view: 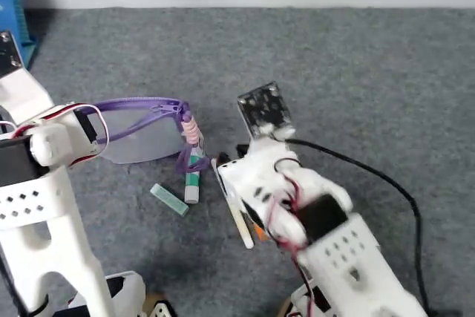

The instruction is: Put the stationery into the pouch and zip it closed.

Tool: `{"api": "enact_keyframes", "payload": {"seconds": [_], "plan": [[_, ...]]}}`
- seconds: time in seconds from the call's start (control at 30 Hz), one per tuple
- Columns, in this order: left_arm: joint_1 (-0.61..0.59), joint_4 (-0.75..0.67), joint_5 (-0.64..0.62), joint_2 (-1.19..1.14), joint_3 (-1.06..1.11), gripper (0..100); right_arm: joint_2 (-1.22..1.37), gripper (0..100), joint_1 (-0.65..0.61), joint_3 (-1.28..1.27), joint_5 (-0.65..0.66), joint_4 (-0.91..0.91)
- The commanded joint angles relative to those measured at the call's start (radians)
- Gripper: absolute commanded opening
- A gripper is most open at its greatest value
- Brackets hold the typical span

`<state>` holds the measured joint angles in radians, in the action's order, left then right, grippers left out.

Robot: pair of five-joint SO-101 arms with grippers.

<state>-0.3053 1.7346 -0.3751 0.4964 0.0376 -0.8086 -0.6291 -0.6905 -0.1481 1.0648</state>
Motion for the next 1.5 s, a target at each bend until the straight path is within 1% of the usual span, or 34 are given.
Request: {"api": "enact_keyframes", "payload": {"seconds": [0.0,0.07,0.13,0.3,0.43,0.53,0.63,0.8,1.0,1.1,1.2,1.3,1.47], "plan": [[0.005,0.02,-0.012,-0.034,-0.012,1,0.193,18.8,0.036,0.008,0.002,0.001],[0.002,0.02,-0.012,-0.034,-0.01,1,0.308,21.9,0.039,0.008,0.002,-0.054],[0.0,0.02,-0.012,-0.034,-0.01,1,0.415,22.4,0.039,0.008,0.005,-0.128],[0.0,0.02,-0.012,-0.034,-0.01,1,0.653,19.1,0.042,0.012,0.014,-0.357],[-0.002,0.02,-0.011,-0.034,-0.01,1,0.802,16.9,0.047,0.014,0.072,-0.504],[-0.002,0.02,-0.009,-0.034,-0.01,1,0.869,15.8,0.084,0.034,0.087,-0.573],[-0.002,0.02,-0.009,-0.034,-0.01,1,0.897,13.8,0.119,0.097,0.091,-0.529],[0.003,0.02,-0.009,-0.034,-0.01,1,0.96,9.5,0.128,0.172,0.089,-0.43],[-0.002,0.02,-0.009,-0.034,-0.01,1,1.01,5.4,0.17,0.262,0.095,-0.278],[0.0,0.02,-0.009,-0.032,0.002,1,1.01,5.4,0.196,0.27,0.16,-0.203],[0.005,0.02,-0.009,-0.032,0.016,1,1.01,5.2,0.225,0.27,0.18,-0.177],[0.005,0.018,-0.009,-0.032,0.016,1,1.009,0.8,0.249,0.272,0.183,-0.176],[0.005,0.018,-0.009,-0.032,0.016,1,0.974,0.8,0.265,0.264,0.184,-0.174]]}}
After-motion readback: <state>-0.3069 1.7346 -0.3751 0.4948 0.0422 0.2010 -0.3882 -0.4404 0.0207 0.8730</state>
